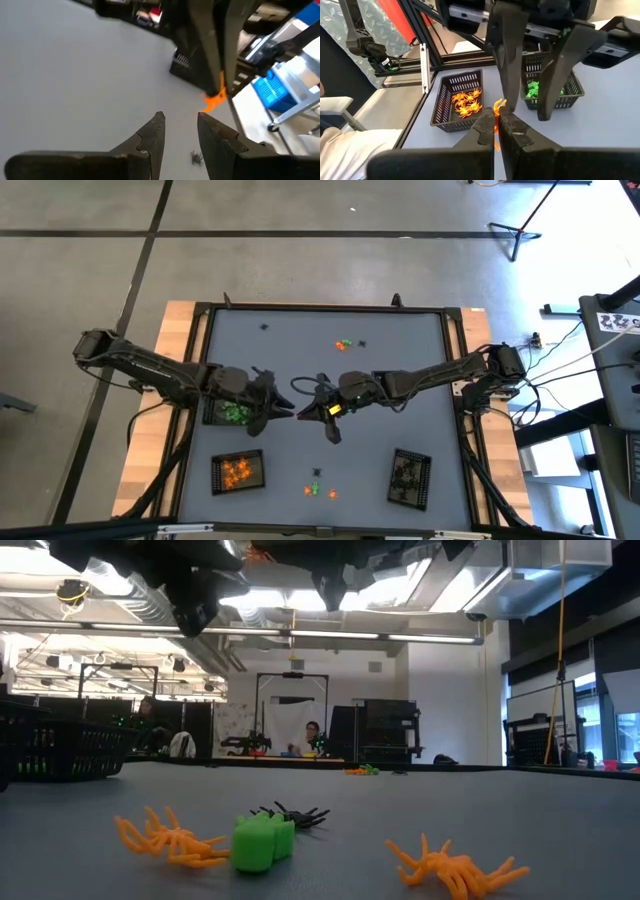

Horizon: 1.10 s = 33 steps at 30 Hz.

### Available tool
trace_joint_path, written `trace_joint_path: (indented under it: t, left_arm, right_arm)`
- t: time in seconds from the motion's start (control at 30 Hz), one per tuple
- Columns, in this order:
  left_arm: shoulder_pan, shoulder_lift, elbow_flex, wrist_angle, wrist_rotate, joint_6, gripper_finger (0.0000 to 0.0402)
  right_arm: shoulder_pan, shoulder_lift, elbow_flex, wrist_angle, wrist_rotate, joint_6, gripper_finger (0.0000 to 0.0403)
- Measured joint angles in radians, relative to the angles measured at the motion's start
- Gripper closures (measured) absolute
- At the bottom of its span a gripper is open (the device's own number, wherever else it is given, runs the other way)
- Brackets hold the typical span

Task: Sort Halloween decoration
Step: Put the orange spider toy into the bottom left black bin

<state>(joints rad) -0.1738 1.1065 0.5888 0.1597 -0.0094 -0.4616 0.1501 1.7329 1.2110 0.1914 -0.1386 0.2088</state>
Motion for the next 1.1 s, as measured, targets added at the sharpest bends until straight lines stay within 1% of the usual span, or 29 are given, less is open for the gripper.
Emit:
trace_joint_path:
  t: [0.2,0.33,0.47,0.7,0.9,1.0,1.1]
  left_arm:
    - [-0.042,0.002,0.0,0.073,-0.002,0.078,0.0294]
    - [-0.081,0.032,0.0,0.115,-0.047,0.083,0.0294]
    - [-0.102,0.069,0.0,0.142,-0.06,0.102,0.0294]
    - [-0.108,0.085,0.0,0.159,-0.158,0.123,0.0294]
    - [-0.109,0.085,0.0,0.191,-0.163,0.142,0.0296]
    - [-0.109,0.085,0.0,0.191,-0.164,0.156,0.0312]
    - [-0.113,0.085,0.0,0.19,-0.166,0.159,0.0348]
  right_arm:
    - [0.0,0.0,0.0,0.024,0.0,-0.002,0.0396]
    - [-0.001,0.0,0.0,0.048,0.001,-0.006,0.0396]
    - [-0.008,0.001,0.0,0.051,0.008,-0.005,0.0396]
    - [-0.014,0.001,0.0,0.046,0.009,-0.006,0.0396]
    - [-0.014,0.001,0.0,0.044,0.01,-0.005,0.0396]
    - [-0.014,0.001,0.0,0.044,0.009,-0.005,0.0396]
    - [-0.013,0.001,0.0,0.045,0.009,-0.005,0.0396]
